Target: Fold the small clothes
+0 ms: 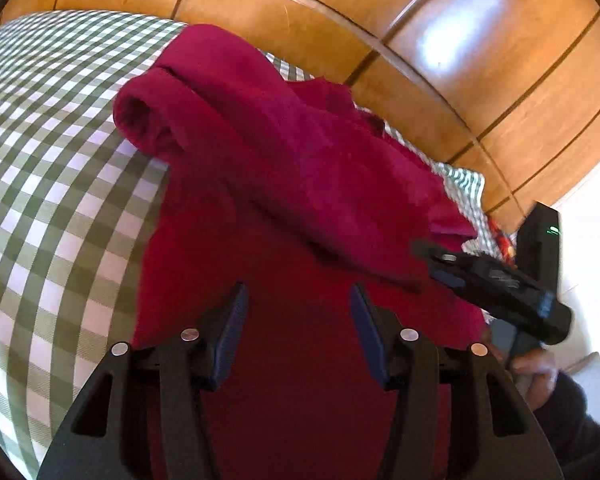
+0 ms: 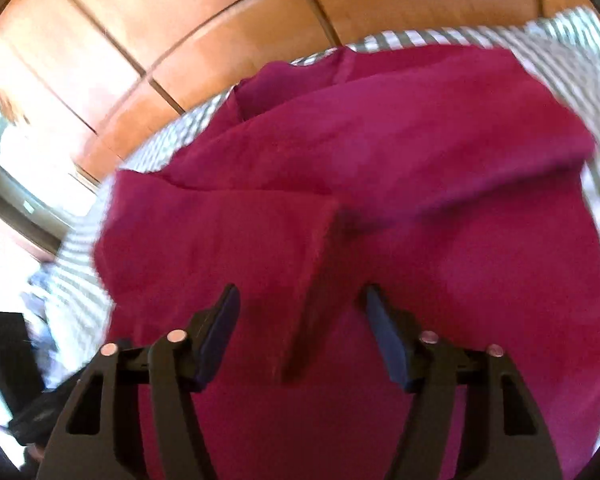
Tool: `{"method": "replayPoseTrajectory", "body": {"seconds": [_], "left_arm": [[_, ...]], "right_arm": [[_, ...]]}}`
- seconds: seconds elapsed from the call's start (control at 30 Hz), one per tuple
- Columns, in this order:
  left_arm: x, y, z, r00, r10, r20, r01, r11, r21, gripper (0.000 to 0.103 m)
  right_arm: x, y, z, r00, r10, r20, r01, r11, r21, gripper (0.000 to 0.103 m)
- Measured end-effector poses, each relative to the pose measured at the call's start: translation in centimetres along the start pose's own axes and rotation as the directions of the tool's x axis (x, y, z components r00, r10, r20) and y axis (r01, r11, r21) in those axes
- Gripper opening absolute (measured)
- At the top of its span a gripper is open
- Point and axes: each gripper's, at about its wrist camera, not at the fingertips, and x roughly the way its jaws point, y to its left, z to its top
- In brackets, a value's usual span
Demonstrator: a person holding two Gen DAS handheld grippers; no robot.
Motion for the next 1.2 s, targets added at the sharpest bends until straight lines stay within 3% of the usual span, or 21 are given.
{"method": "replayPoseTrajectory", "body": {"seconds": [0.03,0.07,0.1,0.27,0.37,0.43,0.53,0.63,0.7,0.8,1.03,1.1,1.13,1.17,1.2], "left_arm": [[-0.2,0.1,0.5,1.000,-0.009,0.020,0.009,1.000,-0.011,0.052],[-0.2,0.1,1.0,0.999,-0.014,0.036,0.015,1.000,-0.017,0.052],[-0.2,0.2,1.7,0.999,-0.013,0.050,0.014,1.000,-0.022,0.052],[1.4,0.5,5.3,0.995,0.006,0.099,-0.002,0.999,-0.045,0.052],[2.2,0.9,7.2,0.991,0.053,0.126,-0.043,0.996,-0.079,0.052],[2.6,1.6,7.5,0.988,0.105,0.109,-0.095,0.991,-0.094,0.052],[3.5,3.5,7.2,0.975,0.215,0.052,-0.207,0.970,-0.131,0.048],[3.2,4.7,6.6,0.976,0.211,0.044,-0.203,0.969,-0.140,0.032],[2.5,4.6,6.6,0.979,0.198,0.040,-0.191,0.972,-0.133,0.031],[1.1,4.0,6.2,0.978,0.198,0.063,-0.190,0.976,-0.108,0.031],[-1.0,-0.4,7.8,0.976,0.108,0.187,-0.111,0.994,0.003,0.032],[0.5,-1.1,8.9,0.975,0.145,0.166,-0.150,0.988,0.019,0.032],[2.0,-1.2,9.3,0.976,0.184,0.121,-0.188,0.982,0.025,0.032],[3.6,-0.9,9.4,0.963,0.259,0.070,-0.262,0.965,0.027,0.032],[4.4,-0.6,9.1,0.954,0.299,0.038,-0.300,0.953,0.033,0.032]], "right_arm": [[0.1,0.5,0.5,1.000,-0.024,-0.002,0.023,0.999,-0.025,0.032],[-0.1,0.9,1.0,0.999,-0.032,-0.003,0.032,0.999,-0.038,0.013],[-0.5,1.0,1.4,1.000,-0.025,0.002,0.025,0.999,-0.042,0.008],[-6.4,1.7,4.6,0.991,0.023,0.135,-0.012,0.996,-0.086,0.007],[-10.0,0.6,6.9,0.976,0.014,0.219,0.006,0.996,-0.090,0.007],[-10.8,-1.5,8.4,0.968,-0.037,0.248,0.052,0.997,-0.055,0.007],[-9.1,-5.6,9.6,0.971,-0.132,0.198,0.129,0.991,0.026,0.007],[-5.8,-9.7,9.1,0.981,-0.171,0.097,0.160,0.981,0.107,0.007],[-4.3,-10.8,8.2,0.979,-0.192,0.061,0.184,0.976,0.119,0.007],[-3.4,-11.3,7.4,0.981,-0.188,0.055,0.180,0.976,0.125,0.007],[-5.1,-11.1,8.0,0.991,-0.102,0.092,0.089,0.987,0.130,0.007],[-4.6,-11.1,7.9,0.988,-0.133,0.076,0.123,0.984,0.126,0.009],[-4.2,-11.6,7.8,0.987,-0.147,0.061,0.138,0.981,0.134,0.011],[-3.9,-11.8,7.6,0.986,-0.156,0.054,0.148,0.980,0.135,0.013],[-3.9,-12.1,7.4,0.986,-0.162,0.050,0.154,0.979,0.135,0.027]]}}
